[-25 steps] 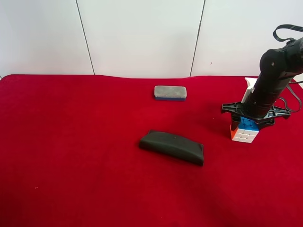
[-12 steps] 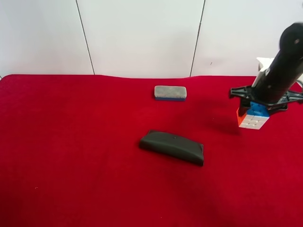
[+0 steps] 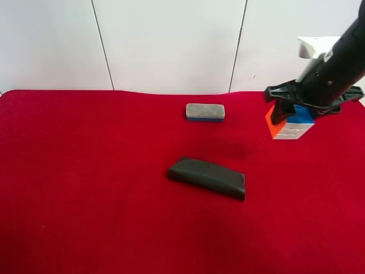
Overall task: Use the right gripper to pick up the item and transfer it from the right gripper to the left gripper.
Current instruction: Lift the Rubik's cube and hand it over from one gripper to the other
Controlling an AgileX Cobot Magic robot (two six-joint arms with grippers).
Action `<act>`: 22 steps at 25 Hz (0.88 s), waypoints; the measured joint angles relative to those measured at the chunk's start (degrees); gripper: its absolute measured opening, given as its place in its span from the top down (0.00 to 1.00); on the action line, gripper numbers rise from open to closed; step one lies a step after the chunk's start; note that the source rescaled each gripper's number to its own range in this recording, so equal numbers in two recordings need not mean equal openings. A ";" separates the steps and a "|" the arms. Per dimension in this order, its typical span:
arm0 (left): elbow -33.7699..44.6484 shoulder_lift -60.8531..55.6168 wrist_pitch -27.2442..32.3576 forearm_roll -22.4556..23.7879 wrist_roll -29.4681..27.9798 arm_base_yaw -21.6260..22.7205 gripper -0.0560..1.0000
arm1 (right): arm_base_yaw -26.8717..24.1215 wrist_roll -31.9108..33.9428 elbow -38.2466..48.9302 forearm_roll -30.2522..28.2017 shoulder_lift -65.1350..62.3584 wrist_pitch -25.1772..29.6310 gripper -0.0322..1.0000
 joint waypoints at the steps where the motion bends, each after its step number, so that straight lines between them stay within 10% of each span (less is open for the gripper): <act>1: 0.00 0.00 0.00 0.00 0.00 0.00 0.00 | 1.70 -0.66 0.00 0.00 -0.38 0.50 0.97; 22: 0.00 0.00 0.00 0.00 0.00 0.00 0.00 | 25.86 -18.61 0.00 0.00 -0.64 -0.41 0.97</act>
